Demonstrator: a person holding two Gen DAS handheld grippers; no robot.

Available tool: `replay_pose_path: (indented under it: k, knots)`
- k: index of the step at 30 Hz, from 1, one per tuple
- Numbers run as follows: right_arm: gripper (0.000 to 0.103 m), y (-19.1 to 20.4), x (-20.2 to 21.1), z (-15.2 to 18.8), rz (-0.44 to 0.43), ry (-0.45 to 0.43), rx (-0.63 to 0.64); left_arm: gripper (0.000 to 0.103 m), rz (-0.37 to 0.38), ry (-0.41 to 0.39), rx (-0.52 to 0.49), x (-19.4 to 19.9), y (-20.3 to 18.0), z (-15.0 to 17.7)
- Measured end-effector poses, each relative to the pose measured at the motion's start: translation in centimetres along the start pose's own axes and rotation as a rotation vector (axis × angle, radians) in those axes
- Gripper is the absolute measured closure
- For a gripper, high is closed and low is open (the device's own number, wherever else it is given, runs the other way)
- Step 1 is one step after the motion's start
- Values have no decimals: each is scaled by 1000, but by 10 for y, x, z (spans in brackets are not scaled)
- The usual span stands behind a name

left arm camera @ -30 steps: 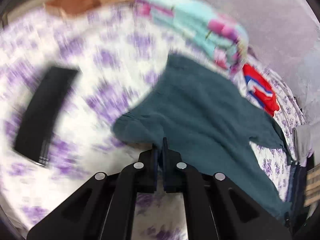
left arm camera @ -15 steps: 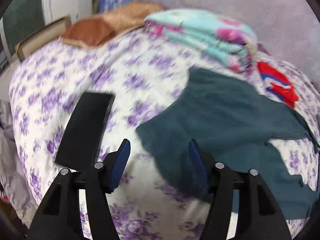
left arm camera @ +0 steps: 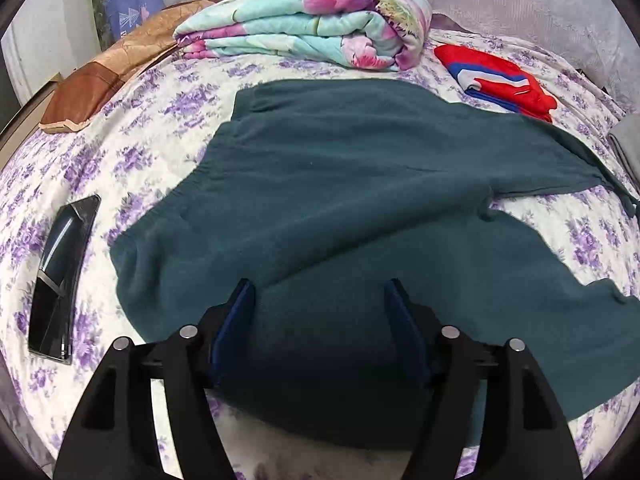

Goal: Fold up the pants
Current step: 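Close the right gripper on the teal pant leg cuff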

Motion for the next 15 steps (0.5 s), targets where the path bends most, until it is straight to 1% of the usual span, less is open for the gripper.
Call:
replay_pose_path:
  k: [1, 2, 5, 7, 8, 11, 12, 14, 15]
  knots:
    - [41, -5, 9, 4, -32, -11, -18, 37, 2, -4, -2, 3, 0, 0]
    - [39, -11, 20, 9, -65, -16, -42, 37, 2, -14, -8, 8, 1, -1]
    - [39, -21, 35, 27, -131, 31, -90, 35, -2, -40, -15, 20, 3, 1]
    - [39, -19, 40, 41, -163, 66, -99, 35, 20, -44, -14, 26, 1, 7]
    - [39, -19, 41, 45, -164, 72, -109, 35, 37, -42, -19, 28, -2, 9]
    - [41, -21, 47, 49, -169, 65, -173, 35, 81, -42, -62, 35, -16, 19]
    - [46, -21, 52, 50, -182, 57, -193, 35, 88, -47, -84, 37, -21, 21]
    - [47, -18, 67, 49, -193, -1, -200, 35, 92, -59, -108, 40, -27, 24]
    - [47, -15, 70, 50, -202, -13, -189, 35, 96, -60, -110, 40, -28, 25]
Point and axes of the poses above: each gripper's, at about its wrist camera, not at the fingertips, and x roughly against the way its jaws point, y to its left, z to its underside, the point moved 2 cm from there along -x, roughly the way its jaws point, and after that the axes turned 2 degrees about -x, right-handed, at the moved point
